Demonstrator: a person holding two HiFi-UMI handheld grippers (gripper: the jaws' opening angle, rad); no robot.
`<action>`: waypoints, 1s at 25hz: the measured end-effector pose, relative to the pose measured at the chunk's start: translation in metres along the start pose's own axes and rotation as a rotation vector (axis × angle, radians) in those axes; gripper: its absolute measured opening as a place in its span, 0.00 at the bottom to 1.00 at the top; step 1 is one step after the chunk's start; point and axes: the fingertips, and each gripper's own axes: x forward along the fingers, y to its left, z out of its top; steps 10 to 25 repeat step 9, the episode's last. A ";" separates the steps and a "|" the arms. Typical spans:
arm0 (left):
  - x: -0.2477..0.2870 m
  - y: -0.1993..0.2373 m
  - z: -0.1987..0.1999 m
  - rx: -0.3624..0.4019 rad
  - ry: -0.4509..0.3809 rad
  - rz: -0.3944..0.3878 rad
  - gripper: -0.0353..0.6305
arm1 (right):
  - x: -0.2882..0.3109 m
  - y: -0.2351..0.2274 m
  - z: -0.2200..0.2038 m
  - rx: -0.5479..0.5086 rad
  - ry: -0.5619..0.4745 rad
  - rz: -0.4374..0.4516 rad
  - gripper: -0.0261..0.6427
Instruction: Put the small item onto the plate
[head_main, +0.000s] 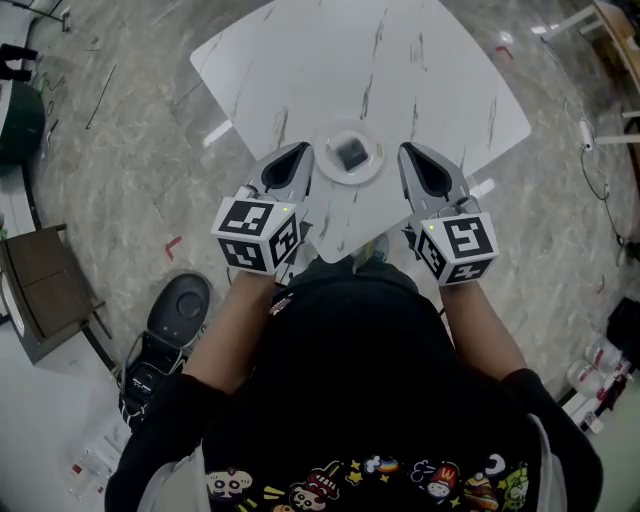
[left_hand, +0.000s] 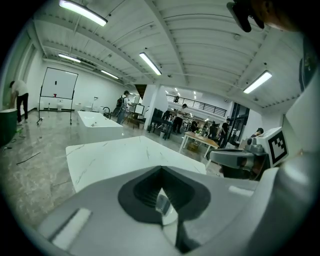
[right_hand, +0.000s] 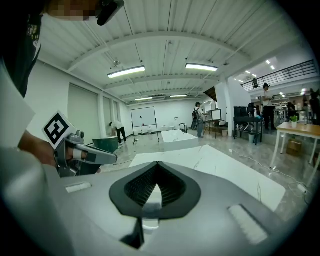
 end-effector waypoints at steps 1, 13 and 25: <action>0.000 0.001 0.000 -0.002 -0.001 0.001 0.06 | 0.000 -0.001 -0.002 0.000 0.007 -0.003 0.07; 0.002 0.007 -0.008 -0.012 0.014 -0.003 0.06 | 0.004 -0.005 -0.003 0.000 0.017 -0.011 0.07; 0.002 0.007 -0.008 -0.012 0.014 -0.003 0.06 | 0.004 -0.005 -0.003 0.000 0.017 -0.011 0.07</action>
